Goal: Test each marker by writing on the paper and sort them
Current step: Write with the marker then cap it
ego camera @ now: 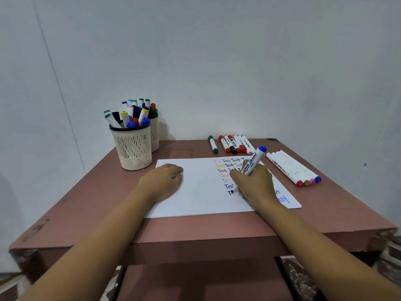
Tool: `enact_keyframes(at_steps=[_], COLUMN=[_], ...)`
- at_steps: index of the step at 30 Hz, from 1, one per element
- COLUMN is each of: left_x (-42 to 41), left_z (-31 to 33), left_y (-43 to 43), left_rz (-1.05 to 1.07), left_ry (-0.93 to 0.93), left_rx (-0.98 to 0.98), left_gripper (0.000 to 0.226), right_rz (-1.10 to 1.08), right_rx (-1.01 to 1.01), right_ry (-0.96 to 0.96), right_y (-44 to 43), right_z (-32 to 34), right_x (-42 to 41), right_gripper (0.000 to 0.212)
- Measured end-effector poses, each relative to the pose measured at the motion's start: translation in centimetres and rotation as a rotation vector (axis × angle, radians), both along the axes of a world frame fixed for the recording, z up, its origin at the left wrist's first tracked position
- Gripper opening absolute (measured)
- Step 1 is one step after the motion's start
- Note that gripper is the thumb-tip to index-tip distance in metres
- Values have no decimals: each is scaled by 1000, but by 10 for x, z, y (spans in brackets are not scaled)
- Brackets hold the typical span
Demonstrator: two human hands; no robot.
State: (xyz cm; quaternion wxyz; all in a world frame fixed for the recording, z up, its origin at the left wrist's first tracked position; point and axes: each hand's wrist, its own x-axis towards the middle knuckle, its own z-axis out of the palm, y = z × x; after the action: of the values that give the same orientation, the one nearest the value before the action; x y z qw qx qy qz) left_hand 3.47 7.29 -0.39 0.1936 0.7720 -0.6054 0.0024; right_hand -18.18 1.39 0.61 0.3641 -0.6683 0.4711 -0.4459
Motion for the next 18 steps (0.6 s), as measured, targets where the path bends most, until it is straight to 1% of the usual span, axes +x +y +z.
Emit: enact_keyframes(at_steps=[5,8,12,18], left_x=[0,1,0,1], left_z=[-1,0,-1,-2], left_y=[0,-1,-1,-1], left_rz=[4,3,5,7], left_ry=[3,3,-1,0], left_rx=[9,9,8,5], left_gripper=[35,35,35,35], right_rz=[-25,-50,-54,-51], right_rx=[-5,4,-40,-31], right_ry=[23,-13,27,9], right_y=[0,2,4,4], right_z=[2,3,3,4], right_x=[-2,-2,-2,-1], right_gripper=[35,32,38,38])
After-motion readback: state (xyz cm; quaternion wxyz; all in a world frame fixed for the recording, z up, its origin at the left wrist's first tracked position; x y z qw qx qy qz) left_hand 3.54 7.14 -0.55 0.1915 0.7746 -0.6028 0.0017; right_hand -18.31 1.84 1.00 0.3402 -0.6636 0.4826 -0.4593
